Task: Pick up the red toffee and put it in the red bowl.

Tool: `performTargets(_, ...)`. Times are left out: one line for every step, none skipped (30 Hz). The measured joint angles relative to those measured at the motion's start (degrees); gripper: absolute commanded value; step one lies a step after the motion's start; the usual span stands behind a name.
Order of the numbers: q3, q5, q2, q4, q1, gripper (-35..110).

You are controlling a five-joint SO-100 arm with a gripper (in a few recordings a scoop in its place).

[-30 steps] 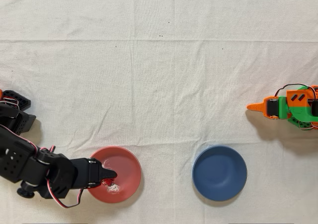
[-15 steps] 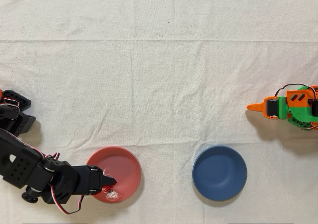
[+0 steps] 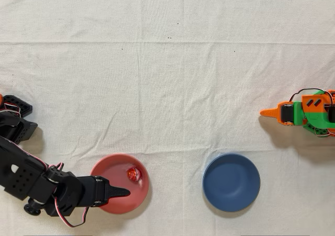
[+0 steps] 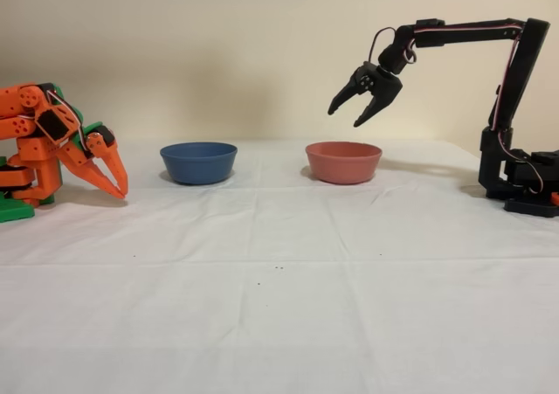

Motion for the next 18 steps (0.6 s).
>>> performTargets(0.0, 0.0, 0.0, 0.0, 0.1, 30)
performTargets(0.0, 0.0, 0.0, 0.0, 0.3, 30)
performTargets(0.0, 0.0, 0.0, 0.0, 0.5, 30)
performTargets(0.0, 0.0, 0.0, 0.0, 0.6, 30)
performTargets(0.0, -0.3, 0.0, 0.0, 0.7, 30)
performTargets(0.0, -0.6, 0.0, 0.0, 0.6, 30)
performTargets(0.0, -0.9, 0.0, 0.0, 0.7, 29)
performTargets(0.0, -0.9, 0.0, 0.0, 1.0, 29)
performTargets(0.0, -1.1, -0.4, 0.1, 1.1, 29)
performTargets(0.0, -1.1, -0.8, 0.2, 1.3, 28)
performTargets(0.0, -1.1, -1.1, 0.2, 1.6, 26)
performTargets(0.0, -1.1, -1.1, 0.2, 1.7, 23)
performTargets(-0.1, -1.1, -1.1, 0.4, 1.7, 20)
performTargets(-0.2, -1.3, -1.1, 0.7, 1.7, 18)
performTargets(-0.2, -1.7, -1.1, 0.7, 1.6, 15)
performTargets(-0.2, -1.8, -1.1, 0.7, 1.4, 12)
performTargets(-0.3, -1.9, -1.1, 0.7, 1.4, 10)
performTargets(-0.3, -2.0, -1.1, 1.1, 1.4, 8)
